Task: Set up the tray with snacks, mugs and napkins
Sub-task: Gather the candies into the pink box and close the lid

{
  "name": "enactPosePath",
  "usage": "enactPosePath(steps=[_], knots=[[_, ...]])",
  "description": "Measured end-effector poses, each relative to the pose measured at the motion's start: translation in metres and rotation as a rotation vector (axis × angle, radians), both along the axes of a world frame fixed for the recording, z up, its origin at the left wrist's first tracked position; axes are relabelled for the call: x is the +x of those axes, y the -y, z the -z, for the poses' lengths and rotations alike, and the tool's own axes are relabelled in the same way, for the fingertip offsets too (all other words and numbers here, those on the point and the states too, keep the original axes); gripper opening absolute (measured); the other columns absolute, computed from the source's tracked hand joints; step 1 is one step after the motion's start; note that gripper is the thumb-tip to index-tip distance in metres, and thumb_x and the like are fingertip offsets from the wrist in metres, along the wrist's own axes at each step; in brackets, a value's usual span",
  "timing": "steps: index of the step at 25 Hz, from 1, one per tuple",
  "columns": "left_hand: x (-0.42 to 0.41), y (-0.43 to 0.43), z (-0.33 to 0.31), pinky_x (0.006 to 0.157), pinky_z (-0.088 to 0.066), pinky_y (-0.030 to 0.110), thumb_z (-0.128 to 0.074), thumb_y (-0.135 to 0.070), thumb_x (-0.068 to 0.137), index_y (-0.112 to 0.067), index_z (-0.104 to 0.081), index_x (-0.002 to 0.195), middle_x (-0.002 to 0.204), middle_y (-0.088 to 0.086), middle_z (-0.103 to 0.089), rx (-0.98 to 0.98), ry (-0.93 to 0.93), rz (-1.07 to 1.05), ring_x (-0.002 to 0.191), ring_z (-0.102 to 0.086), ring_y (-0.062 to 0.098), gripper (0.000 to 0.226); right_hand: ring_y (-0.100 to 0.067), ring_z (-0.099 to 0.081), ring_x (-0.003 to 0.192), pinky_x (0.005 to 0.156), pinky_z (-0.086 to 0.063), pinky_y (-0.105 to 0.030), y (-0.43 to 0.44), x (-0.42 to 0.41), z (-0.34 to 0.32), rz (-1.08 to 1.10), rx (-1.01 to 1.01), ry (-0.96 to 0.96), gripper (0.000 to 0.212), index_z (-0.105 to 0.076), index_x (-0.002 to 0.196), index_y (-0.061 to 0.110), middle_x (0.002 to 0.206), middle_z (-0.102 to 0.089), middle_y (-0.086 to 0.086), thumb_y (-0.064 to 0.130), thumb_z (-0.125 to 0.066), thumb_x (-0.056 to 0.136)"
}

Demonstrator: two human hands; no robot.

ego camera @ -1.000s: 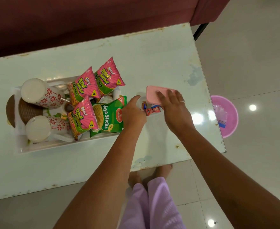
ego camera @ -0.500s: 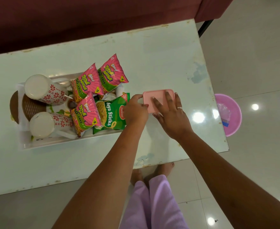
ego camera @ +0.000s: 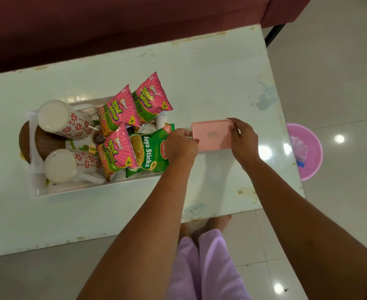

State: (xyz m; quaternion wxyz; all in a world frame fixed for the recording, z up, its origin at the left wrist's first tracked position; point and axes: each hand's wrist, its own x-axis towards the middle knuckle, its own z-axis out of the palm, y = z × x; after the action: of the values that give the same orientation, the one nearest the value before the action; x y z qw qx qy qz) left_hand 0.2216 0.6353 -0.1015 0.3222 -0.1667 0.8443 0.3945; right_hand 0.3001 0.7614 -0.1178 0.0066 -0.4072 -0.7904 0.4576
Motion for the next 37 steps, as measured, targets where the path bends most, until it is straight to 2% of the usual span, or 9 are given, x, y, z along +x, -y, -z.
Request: enactPosePath(steps=[4, 8, 14, 18, 21, 23, 26, 32, 37], knots=[[-0.010, -0.002, 0.001, 0.081, -0.057, 0.046, -0.075, -0.001, 0.071, -0.002, -0.068, 0.094, 0.103, 0.022, -0.070, 0.011, 0.073, 0.019, 0.093, -0.067, 0.038, 0.024, -0.017, -0.052, 0.097, 0.087, -0.047, -0.032, 0.002, -0.005, -0.005, 0.169, -0.163, -0.009, 0.030, -0.062, 0.116, 0.020, 0.111, -0.064, 0.000, 0.017, -0.040, 0.096], [-0.012, -0.004, -0.001, 0.081, -0.057, 0.046, -0.075, 0.000, 0.070, -0.001, -0.068, 0.090, 0.103, 0.022, -0.069, -0.008, 0.076, 0.032, 0.095, -0.067, 0.039, 0.021, -0.020, -0.052, 0.088, 0.085, -0.053, -0.042, -0.005, -0.009, -0.007, 0.197, -0.260, 0.082, 0.028, -0.062, 0.109, 0.027, 0.081, -0.053, 0.008, 0.016, -0.041, 0.094], [-0.012, -0.007, -0.009, 0.079, -0.057, 0.045, -0.073, -0.002, 0.073, -0.002, -0.068, 0.095, 0.105, 0.019, -0.070, -0.062, 0.038, 0.104, 0.093, -0.067, 0.038, 0.022, -0.021, -0.052, 0.083, 0.075, -0.054, -0.039, -0.008, -0.015, -0.014, 0.159, -0.305, 0.148, 0.027, -0.058, 0.098, 0.032, 0.075, -0.049, 0.002, 0.014, -0.040, 0.093], [-0.008, -0.008, -0.017, 0.073, -0.043, 0.029, -0.068, -0.010, 0.081, -0.005, -0.067, 0.102, 0.109, 0.013, -0.069, -0.128, -0.099, 0.182, 0.101, -0.063, 0.031, 0.021, -0.021, -0.054, 0.086, 0.052, -0.051, -0.026, -0.015, -0.016, -0.022, 0.180, -0.381, 0.150, 0.018, -0.059, 0.095, 0.029, 0.082, -0.051, -0.004, 0.015, -0.049, 0.093], [0.017, -0.012, -0.017, 0.077, -0.040, 0.030, -0.063, -0.012, 0.085, -0.006, -0.065, 0.106, 0.111, 0.011, -0.069, -0.057, -0.239, -0.029, 0.104, -0.061, 0.029, 0.021, -0.026, -0.061, 0.091, 0.057, -0.057, -0.033, -0.011, -0.015, -0.020, 0.244, -0.343, 0.146, 0.008, -0.056, 0.097, 0.023, 0.085, -0.055, -0.004, 0.017, -0.054, 0.092], [0.035, -0.023, -0.018, 0.087, -0.044, 0.032, -0.063, -0.010, 0.085, -0.009, -0.061, 0.119, 0.119, 0.010, -0.066, -0.014, -0.192, -0.215, 0.111, -0.060, 0.028, 0.034, -0.030, -0.065, 0.091, 0.063, -0.060, -0.038, -0.002, -0.010, -0.018, 0.265, -0.295, 0.169, 0.008, -0.052, 0.100, 0.019, 0.089, -0.058, -0.006, 0.017, -0.053, 0.093], [0.040, -0.036, -0.017, 0.095, -0.047, 0.035, -0.061, -0.005, 0.086, -0.013, -0.053, 0.132, 0.128, 0.009, -0.062, 0.127, -0.047, -0.499, 0.116, -0.060, 0.024, 0.048, -0.026, -0.069, 0.078, 0.047, -0.055, -0.023, 0.010, -0.001, -0.020, 0.252, -0.342, 0.176, 0.017, -0.047, 0.105, 0.022, 0.091, -0.060, -0.009, 0.011, -0.050, 0.093], [0.027, -0.042, -0.012, 0.080, -0.044, 0.026, -0.057, -0.007, 0.088, -0.018, -0.064, 0.119, 0.117, 0.003, -0.070, -0.030, -0.143, -0.214, 0.108, -0.064, 0.020, 0.033, -0.024, -0.070, 0.081, 0.056, -0.060, -0.029, 0.006, -0.004, -0.021, 0.328, -0.568, 0.203, 0.051, -0.047, 0.133, 0.032, 0.111, -0.063, -0.012, 0.000, -0.040, 0.093], [0.005, -0.038, -0.013, 0.084, -0.053, 0.035, -0.063, -0.010, 0.084, -0.009, -0.068, 0.108, 0.111, 0.008, -0.072, -0.022, -0.069, -0.121, 0.101, -0.067, 0.024, 0.025, -0.026, -0.068, 0.072, 0.062, -0.059, -0.033, -0.001, -0.014, -0.029, 0.363, -0.639, 0.258, 0.055, -0.048, 0.134, 0.024, 0.099, -0.066, -0.017, -0.005, -0.041, 0.089]])
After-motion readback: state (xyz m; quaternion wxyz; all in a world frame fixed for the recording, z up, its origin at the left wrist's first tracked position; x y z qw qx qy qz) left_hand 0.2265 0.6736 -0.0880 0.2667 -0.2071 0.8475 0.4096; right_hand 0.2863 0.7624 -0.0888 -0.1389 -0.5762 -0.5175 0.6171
